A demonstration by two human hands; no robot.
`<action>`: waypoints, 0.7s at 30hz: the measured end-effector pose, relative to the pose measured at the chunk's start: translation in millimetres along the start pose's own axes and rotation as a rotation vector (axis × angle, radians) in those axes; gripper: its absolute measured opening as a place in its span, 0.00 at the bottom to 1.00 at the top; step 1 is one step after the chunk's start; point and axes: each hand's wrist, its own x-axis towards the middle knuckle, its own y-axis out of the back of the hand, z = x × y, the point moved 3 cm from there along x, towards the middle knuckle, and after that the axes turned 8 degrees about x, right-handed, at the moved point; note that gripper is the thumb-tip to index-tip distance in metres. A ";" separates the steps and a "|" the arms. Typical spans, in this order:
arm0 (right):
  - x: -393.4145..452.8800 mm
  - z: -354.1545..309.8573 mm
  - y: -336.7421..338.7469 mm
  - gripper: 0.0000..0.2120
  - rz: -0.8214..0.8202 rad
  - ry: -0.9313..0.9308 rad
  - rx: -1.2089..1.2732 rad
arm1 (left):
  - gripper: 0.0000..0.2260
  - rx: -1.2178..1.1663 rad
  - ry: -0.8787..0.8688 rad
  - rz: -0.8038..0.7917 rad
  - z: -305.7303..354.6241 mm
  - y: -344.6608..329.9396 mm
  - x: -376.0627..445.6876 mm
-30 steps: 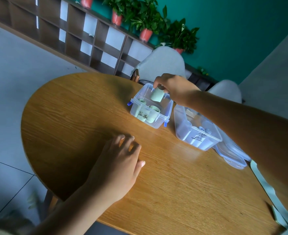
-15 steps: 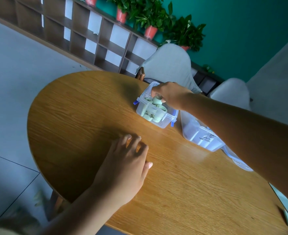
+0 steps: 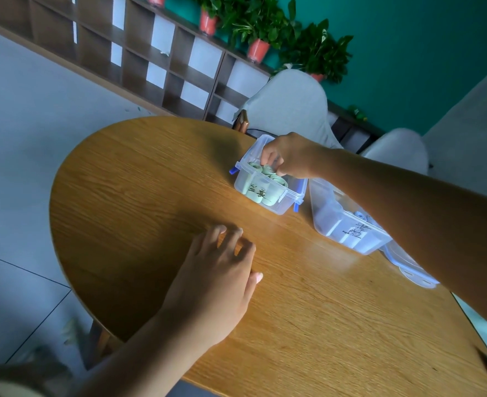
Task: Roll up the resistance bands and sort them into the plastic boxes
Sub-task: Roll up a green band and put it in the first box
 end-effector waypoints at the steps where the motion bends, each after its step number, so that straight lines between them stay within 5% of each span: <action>1: -0.3 -0.2 -0.3 0.16 -0.001 -0.002 0.008 | 0.21 -0.001 0.000 0.000 0.1 0.2 0.1; 21: -0.1 3.6 -3.3 0.21 0.080 -0.033 -0.010 | 0.22 -0.019 -0.006 -0.016 -0.6 -0.6 -1.0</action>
